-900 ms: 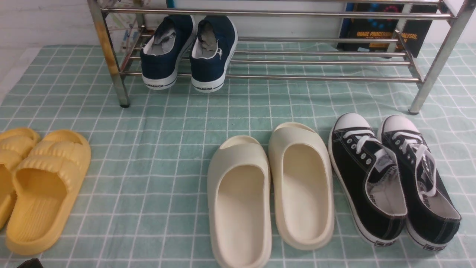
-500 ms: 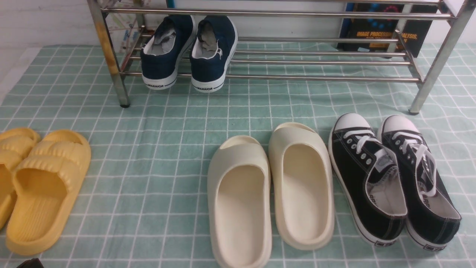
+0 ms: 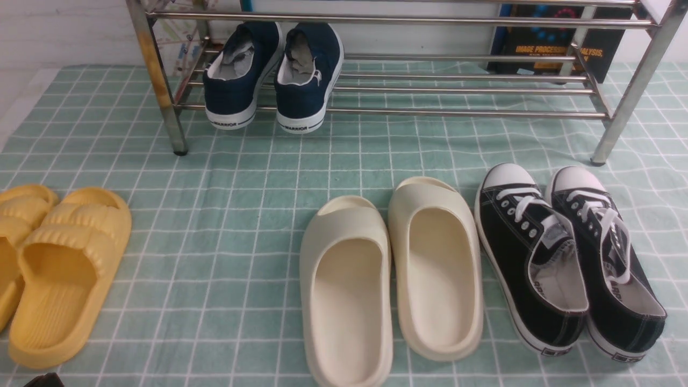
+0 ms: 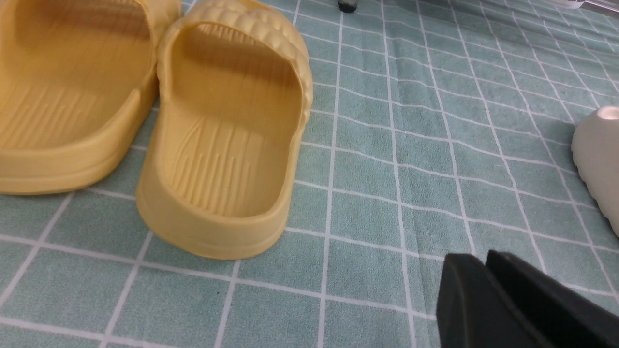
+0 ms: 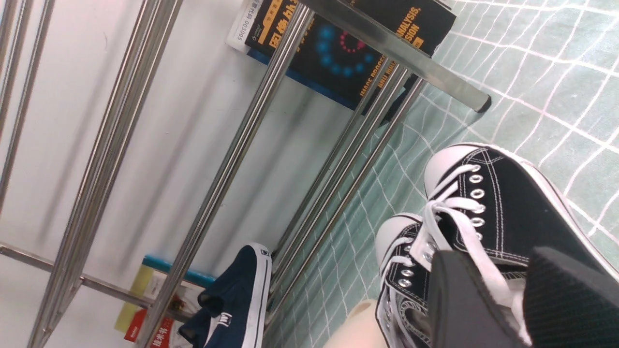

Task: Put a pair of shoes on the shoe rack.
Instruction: Use the right arm to grab the shoe closest to it

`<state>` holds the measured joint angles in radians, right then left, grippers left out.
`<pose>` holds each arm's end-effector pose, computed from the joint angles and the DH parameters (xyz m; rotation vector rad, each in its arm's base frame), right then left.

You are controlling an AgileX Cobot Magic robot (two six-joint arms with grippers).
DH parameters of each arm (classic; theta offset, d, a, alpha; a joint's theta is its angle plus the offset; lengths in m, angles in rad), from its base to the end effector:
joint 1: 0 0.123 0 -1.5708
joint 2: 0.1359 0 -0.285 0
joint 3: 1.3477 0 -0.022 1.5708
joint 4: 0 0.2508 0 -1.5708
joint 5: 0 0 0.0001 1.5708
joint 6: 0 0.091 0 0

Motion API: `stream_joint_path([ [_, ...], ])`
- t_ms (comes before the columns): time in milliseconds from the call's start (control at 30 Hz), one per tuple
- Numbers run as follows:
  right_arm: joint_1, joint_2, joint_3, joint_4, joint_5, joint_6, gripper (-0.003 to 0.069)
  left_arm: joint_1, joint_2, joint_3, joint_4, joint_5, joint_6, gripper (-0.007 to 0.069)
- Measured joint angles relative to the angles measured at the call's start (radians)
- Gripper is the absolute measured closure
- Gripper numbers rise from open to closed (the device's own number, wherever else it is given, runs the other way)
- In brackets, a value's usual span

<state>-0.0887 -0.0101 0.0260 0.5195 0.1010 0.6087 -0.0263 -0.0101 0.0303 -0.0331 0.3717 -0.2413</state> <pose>0.0569 -0.0004 0.1970 0.9094 1.3799 0.8415 0.0527 -0.0025 0.1701 -0.2224 1.8678 -0.2164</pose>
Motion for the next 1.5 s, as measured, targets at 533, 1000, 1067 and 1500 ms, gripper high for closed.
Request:
stream_joint_path([
  [533, 0.000, 0.238, -0.421, -0.370, 0.418, -0.371, 0.0565, 0.000, 0.000, 0.000, 0.000, 0.000, 0.000, 0.0546],
  [1000, 0.218, 0.958, -0.982, -0.358, 1.076, -0.764, 0.0654, 0.000, 0.000, 0.000, 0.000, 0.000, 0.000, 0.0532],
  [1067, 0.293, 1.025, -1.006, -0.357, 1.113, -0.764, 0.0652, 0.000, 0.000, 0.000, 0.000, 0.000, 0.000, 0.0531],
  [1500, 0.532, 1.462, -1.089, -0.526, 0.930, -0.551, 0.0426, 0.000, 0.000, 0.000, 0.000, 0.000, 0.000, 0.0525],
])
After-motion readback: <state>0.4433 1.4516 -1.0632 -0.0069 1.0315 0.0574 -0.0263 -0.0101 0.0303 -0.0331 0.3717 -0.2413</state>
